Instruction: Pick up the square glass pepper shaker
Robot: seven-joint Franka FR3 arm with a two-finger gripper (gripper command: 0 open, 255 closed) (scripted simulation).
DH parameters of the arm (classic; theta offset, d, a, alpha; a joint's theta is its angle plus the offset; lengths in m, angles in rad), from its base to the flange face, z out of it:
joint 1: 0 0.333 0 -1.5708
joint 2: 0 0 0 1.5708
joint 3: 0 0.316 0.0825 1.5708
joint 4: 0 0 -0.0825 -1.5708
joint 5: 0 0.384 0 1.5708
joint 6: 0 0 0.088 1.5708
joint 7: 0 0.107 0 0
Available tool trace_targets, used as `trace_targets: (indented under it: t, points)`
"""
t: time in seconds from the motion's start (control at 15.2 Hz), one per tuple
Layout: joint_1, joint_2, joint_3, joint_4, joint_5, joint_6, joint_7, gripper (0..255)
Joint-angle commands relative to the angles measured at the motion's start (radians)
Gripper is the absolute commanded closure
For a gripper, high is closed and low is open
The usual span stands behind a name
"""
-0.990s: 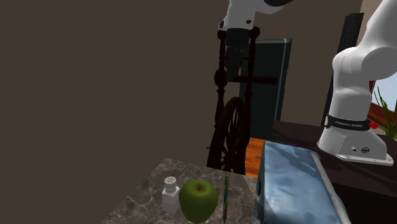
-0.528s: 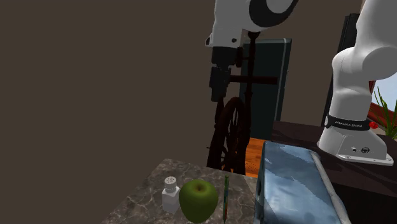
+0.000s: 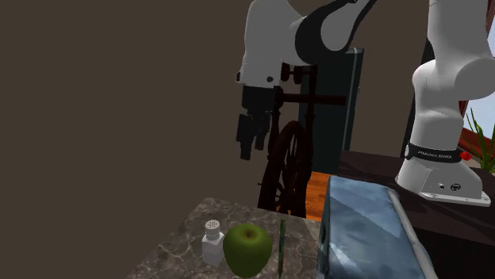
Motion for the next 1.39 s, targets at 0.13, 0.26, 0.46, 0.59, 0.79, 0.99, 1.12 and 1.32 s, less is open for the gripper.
trace_targets:
  t: [0.13,0.26,0.46,0.59,0.79,0.99,1.12,1.32]
  points:
    - [0.061,0.151,-0.015,0.105,-0.092,0.038,0.106,0]
    - [0.097,0.226,-0.030,0.166,-0.131,0.048,0.151,0]
    - [0.156,0.336,-0.055,0.268,-0.175,0.055,0.205,0]
    - [0.194,0.408,-0.071,0.342,-0.197,0.055,0.233,0]
    - [0.228,0.478,-0.088,0.408,-0.214,0.060,0.254,0]
    - [0.237,0.508,-0.100,0.413,-0.226,0.085,0.261,0]
    - [0.243,0.529,-0.108,0.417,-0.234,0.102,0.265,0]
    - [0.248,0.545,-0.115,0.421,-0.240,0.115,0.269,0]
